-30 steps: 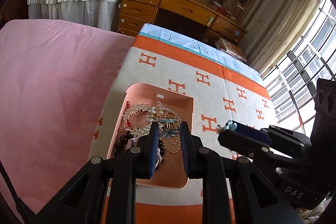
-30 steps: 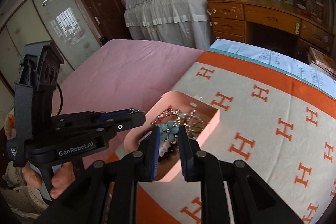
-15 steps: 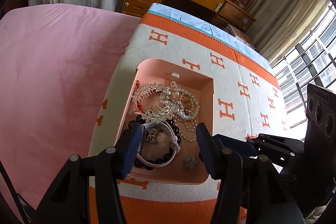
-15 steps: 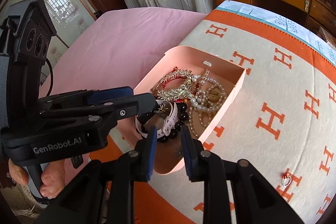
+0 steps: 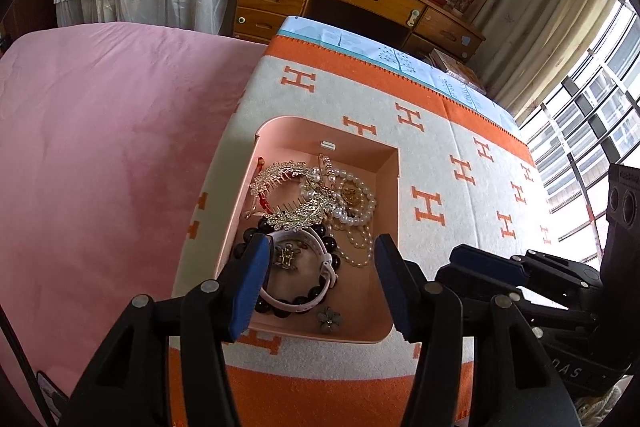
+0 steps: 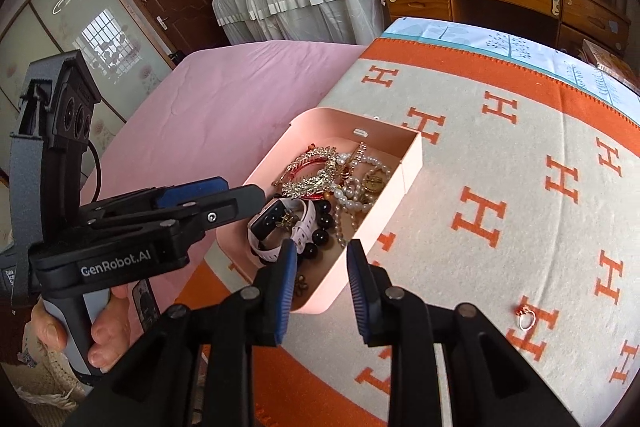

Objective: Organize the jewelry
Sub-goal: 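Withdraw both tools from the box back over the blanket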

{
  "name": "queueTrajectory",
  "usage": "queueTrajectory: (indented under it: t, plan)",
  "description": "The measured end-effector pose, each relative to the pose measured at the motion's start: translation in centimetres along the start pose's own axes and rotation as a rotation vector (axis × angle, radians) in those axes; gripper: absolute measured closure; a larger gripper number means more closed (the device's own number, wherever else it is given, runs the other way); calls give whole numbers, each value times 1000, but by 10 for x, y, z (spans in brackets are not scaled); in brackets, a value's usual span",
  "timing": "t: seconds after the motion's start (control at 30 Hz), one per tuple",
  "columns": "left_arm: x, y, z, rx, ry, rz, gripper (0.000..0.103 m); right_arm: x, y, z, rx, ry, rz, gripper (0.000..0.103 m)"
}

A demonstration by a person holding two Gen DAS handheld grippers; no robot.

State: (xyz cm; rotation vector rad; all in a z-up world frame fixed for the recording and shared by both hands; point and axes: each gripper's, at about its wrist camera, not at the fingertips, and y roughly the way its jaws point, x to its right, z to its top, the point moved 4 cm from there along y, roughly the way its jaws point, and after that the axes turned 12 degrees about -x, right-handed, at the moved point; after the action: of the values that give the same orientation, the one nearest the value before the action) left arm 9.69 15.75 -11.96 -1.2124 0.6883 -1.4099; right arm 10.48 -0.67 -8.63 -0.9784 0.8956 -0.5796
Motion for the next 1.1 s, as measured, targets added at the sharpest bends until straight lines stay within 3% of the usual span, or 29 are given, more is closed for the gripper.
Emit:
queueTrajectory:
  t: [0.4, 0.57, 0.83, 1.1]
  plan:
    - [53, -11, -5, 25, 123, 3, 50, 63, -87, -26, 196, 158, -42, 77]
    - [83, -6, -7, 16, 177, 2, 50, 85, -104, -40, 237, 205, -63, 77]
    - [122, 15, -17, -14, 238, 16, 50, 111, -84, -69, 168, 240, -103, 77]
    - [142, 60, -35, -84, 288, 60, 50, 128, -39, -99, 62, 219, -176, 77]
